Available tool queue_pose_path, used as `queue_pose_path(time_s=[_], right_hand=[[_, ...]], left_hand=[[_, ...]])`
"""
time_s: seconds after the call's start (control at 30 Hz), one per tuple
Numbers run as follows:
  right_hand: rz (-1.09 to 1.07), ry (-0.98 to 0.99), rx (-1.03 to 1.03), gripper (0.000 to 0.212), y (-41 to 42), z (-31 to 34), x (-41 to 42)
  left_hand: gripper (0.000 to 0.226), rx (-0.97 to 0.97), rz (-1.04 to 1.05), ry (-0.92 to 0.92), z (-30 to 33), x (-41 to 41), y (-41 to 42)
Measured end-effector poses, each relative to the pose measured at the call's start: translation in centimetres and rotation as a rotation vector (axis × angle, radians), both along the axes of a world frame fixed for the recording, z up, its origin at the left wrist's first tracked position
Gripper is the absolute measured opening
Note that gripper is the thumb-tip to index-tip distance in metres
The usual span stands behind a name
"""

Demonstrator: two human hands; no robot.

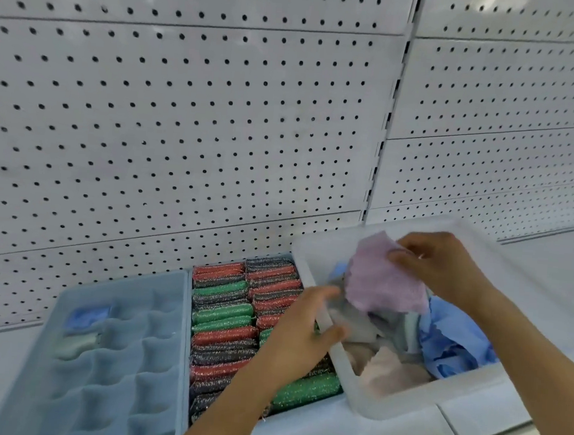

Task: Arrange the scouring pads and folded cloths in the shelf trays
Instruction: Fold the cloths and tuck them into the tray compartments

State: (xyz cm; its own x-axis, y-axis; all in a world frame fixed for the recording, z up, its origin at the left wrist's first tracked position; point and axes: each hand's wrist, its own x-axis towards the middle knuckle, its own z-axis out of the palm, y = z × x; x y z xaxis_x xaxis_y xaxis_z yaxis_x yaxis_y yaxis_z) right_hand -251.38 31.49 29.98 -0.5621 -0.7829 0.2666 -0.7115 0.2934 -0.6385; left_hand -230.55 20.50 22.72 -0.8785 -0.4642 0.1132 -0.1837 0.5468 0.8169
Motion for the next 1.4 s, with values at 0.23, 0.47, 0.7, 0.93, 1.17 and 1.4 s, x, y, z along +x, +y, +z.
queue_pose_path(time_s=[0.23, 0.47, 0.7, 0.93, 1.17, 1.4], right_hand=[[0.209, -0.653, -0.283, 0.011, -0.8, 6.1, 6.2], [0.415, -0.916, -0.353, 0.015, -2.2, 6.8, 10.4], [0.414, -1.000, -0.232, 0.030, -4.9, 6.1, 14.3], [0.439, -0.801, -0.001, 0.049, -6.4, 5.4, 16.7], [0.595, -0.737, -0.326, 0.071, -8.2, 5.9, 20.2], [0.375, -0.620, -0.614, 0.003, -11.1, 8.2, 23.2]], left_hand=[[0.076, 0.116, 0.145, 0.314, 6.1, 2.6, -0.2], [0.081, 0.308, 0.065, 0.499, 9.2, 7.6, -2.4], [0.027, -0.266, 0.134, 0.599, 11.3, 10.4, -3.4], [0.040, 0.129, 0.357, 0.570, 14.7, 12.6, -6.0], [0.039, 0.109, 0.465, 0.557, 15.8, 15.7, -7.7], [0.046, 0.109, 0.447, 0.570, 17.1, 19.4, -9.2]])
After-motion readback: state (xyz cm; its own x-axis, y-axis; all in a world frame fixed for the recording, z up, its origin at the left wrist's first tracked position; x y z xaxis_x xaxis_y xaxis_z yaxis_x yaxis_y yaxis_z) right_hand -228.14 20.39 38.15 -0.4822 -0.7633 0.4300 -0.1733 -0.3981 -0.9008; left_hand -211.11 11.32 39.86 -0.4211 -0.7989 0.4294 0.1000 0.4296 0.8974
